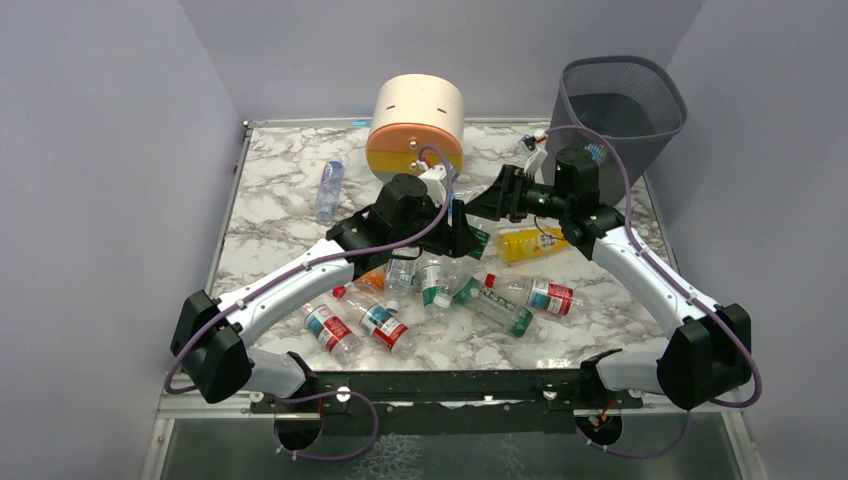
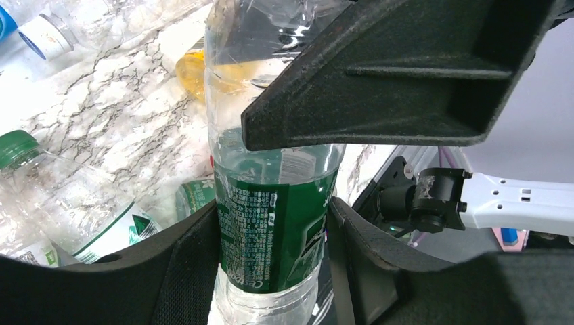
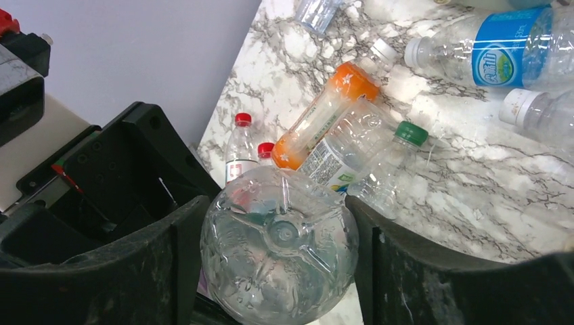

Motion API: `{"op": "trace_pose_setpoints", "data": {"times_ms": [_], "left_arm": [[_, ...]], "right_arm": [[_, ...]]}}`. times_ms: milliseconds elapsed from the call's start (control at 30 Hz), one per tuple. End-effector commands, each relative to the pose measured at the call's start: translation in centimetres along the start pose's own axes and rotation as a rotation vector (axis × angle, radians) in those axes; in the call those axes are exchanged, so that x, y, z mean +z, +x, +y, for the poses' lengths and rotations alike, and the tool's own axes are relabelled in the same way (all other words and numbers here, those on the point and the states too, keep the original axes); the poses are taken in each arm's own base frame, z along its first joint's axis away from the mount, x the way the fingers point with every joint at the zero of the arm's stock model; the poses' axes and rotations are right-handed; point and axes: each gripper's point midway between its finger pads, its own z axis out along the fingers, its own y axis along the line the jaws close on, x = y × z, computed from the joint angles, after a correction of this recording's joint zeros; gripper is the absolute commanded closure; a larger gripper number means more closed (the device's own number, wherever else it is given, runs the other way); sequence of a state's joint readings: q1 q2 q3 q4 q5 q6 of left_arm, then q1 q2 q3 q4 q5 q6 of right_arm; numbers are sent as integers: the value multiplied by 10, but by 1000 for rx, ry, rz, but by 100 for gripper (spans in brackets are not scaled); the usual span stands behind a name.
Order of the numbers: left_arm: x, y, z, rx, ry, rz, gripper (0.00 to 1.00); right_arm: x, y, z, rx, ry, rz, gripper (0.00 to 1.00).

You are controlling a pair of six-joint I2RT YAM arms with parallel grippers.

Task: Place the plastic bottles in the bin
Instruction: Place the plastic bottle in the trash bin.

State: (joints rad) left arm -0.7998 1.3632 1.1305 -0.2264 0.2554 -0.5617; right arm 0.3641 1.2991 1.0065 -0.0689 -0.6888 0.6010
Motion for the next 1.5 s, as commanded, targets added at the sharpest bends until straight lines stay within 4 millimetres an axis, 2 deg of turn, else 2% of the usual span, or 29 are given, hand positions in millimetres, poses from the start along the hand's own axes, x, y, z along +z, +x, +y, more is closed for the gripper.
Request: {"op": "trace_pose_setpoints", "data": {"times_ms": [0,133,200,333,500,867,1000,1200,1300,1467], "left_arm": [[-5,-24,7,0,-49,-119,42],[-3,-22,9,4,-56,-113,33],[-4,-21,11,7,-64,-106,23],[-11,-24,9,22,-78,-108,2],[-31,-39,-3,32,-70,-148,1],[-92,-69,-25,56,-79,-269,1],[-103,-69,-21,62,-107,-285,1],[-101,-67,-11,68,-136,-270,1],[-99,-65,-7,69,-144,-260,1],[-95,-61,-1,64,-152,-244,1]], "right_arm": [[-3,7,7,11,-23,23,31],[-2,3,8,3,-23,21,40],[-1,0,8,-4,-14,15,44],[-1,-9,6,-28,17,-2,45],[-1,-21,6,-48,46,-18,45],[0,-56,0,-111,150,-65,45],[-6,-84,-1,-138,184,-110,45],[-29,-137,1,-158,204,-208,45],[-52,-171,-3,-163,225,-284,45],[-103,-227,-13,-178,281,-444,45]]}}
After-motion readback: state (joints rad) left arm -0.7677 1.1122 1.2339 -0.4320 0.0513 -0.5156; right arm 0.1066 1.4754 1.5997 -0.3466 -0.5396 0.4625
